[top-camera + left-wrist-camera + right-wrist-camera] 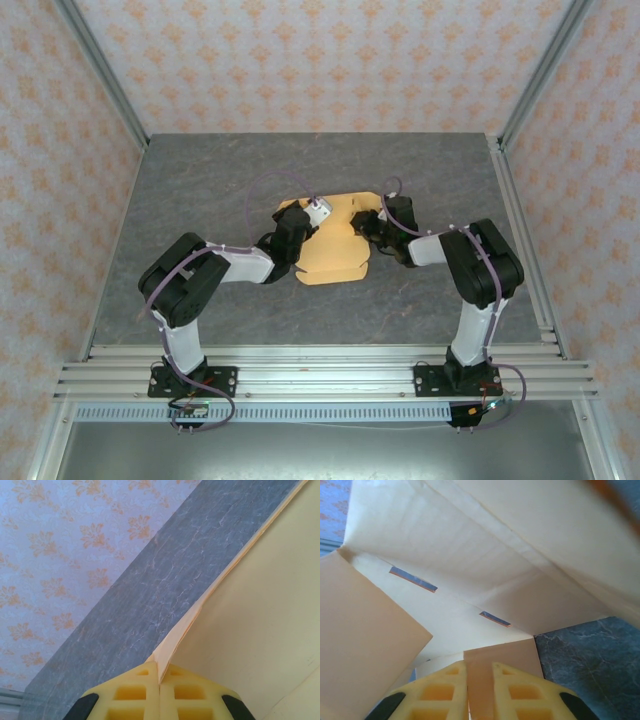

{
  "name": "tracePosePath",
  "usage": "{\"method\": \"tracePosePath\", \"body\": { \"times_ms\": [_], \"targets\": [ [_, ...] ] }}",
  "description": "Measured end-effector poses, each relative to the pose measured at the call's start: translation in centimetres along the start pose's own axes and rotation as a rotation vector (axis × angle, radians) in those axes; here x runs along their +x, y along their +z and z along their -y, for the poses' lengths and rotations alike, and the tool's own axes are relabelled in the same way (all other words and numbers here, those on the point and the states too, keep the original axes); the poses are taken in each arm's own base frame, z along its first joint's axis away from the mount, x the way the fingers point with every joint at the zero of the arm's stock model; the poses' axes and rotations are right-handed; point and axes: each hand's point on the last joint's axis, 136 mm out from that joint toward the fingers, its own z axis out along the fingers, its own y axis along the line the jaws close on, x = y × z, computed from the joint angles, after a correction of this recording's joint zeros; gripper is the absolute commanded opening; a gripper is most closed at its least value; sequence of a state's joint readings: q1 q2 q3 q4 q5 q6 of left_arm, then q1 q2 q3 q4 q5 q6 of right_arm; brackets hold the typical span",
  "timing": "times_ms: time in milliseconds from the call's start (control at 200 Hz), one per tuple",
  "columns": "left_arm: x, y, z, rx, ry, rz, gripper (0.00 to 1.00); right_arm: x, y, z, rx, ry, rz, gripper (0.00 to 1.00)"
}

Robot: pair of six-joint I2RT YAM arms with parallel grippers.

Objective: Fold the paper box

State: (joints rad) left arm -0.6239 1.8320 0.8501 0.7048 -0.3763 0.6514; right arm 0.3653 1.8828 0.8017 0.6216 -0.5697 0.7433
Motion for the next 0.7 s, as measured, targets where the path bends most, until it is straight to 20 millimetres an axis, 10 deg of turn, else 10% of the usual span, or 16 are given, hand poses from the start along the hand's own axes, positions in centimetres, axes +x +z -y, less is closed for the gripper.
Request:
{"method": "tracePosePath", "body": {
  "times_ms": [701],
  "targets": [
    [-1.0, -0.2, -0.6, -0.043, -0.051, 0.033, 0.00, 2.0, 0.2, -0.3, 0.017, -0.059, -0.075, 0.24]
  ]
}}
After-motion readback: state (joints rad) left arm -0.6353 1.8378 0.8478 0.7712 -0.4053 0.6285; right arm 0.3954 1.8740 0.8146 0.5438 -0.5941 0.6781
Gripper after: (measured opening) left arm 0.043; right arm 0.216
